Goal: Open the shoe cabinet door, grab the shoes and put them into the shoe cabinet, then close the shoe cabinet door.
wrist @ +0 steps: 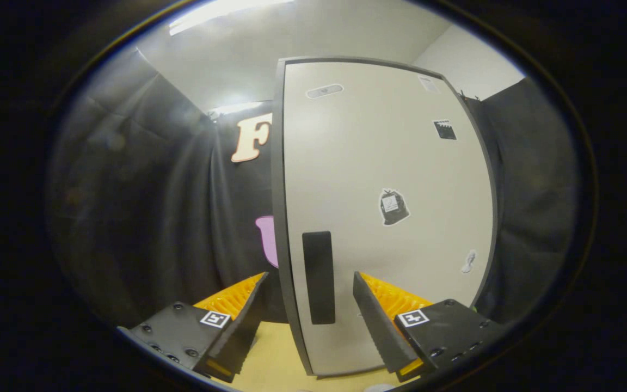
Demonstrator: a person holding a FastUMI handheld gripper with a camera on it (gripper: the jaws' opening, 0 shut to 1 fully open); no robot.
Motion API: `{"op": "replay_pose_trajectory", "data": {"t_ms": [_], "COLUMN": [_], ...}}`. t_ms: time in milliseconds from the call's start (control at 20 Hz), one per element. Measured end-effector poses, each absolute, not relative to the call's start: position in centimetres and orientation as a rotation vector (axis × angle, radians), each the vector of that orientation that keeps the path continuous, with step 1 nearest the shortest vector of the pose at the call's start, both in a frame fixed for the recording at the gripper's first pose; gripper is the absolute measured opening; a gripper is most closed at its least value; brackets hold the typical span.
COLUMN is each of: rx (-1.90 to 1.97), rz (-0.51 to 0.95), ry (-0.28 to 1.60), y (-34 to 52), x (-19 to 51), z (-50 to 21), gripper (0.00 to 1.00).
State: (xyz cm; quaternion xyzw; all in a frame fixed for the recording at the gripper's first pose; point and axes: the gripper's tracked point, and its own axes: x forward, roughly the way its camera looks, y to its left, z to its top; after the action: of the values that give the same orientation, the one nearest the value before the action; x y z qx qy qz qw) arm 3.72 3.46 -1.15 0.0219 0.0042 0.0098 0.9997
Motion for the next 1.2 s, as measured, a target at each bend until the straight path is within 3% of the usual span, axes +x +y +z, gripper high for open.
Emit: {"op": "replay_pose_trajectory", "data": {"t_ms": [600,1050,1200], "rx": [0.056,0.025,0.018], "rz": [-0.009,-0.041,-0.045], "ry": [0.024,0.039,0.026], "y": [3.0,2.6,2.8], "x": [7.5,9.2,9.6], "z": [-1.9,-2.7,-2.7], "gripper": [0.95,0.79,0.64]}}
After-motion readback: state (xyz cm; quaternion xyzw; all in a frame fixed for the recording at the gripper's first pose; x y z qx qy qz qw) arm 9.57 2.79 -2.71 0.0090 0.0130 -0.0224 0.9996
